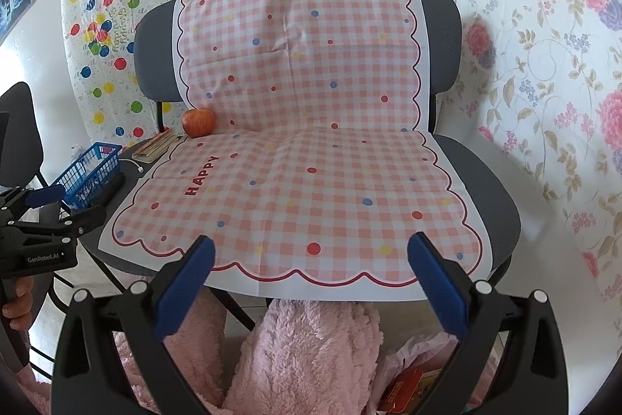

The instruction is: Collect trash

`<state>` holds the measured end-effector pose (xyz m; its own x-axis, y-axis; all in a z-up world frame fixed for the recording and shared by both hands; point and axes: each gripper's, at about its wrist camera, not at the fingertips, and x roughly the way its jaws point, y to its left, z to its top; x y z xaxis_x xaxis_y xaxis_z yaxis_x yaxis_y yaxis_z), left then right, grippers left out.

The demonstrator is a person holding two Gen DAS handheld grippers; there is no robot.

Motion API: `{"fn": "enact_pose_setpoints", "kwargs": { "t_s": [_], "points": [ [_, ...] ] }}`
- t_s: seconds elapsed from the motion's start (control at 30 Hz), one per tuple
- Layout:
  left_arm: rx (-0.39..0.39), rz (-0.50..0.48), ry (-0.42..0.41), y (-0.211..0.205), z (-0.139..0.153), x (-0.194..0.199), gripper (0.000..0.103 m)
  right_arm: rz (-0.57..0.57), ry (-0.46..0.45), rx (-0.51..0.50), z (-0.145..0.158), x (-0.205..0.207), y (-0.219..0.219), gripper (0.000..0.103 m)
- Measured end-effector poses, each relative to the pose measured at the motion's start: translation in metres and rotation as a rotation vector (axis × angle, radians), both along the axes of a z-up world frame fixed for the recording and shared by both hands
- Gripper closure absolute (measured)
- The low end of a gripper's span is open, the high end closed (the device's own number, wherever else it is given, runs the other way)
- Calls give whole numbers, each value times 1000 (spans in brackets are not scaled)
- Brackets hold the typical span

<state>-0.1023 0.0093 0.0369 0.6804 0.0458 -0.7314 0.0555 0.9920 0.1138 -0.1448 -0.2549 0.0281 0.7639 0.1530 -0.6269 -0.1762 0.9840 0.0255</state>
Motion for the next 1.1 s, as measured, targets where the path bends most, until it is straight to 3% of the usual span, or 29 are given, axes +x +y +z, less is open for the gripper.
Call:
{"fn": "enact_pose_setpoints", "kwargs": {
  "t_s": [1.1],
  "points": [
    [-1, -3, 3, -1, -3, 1, 10, -7, 6, 0, -4, -1, -3, 6]
  ]
}}
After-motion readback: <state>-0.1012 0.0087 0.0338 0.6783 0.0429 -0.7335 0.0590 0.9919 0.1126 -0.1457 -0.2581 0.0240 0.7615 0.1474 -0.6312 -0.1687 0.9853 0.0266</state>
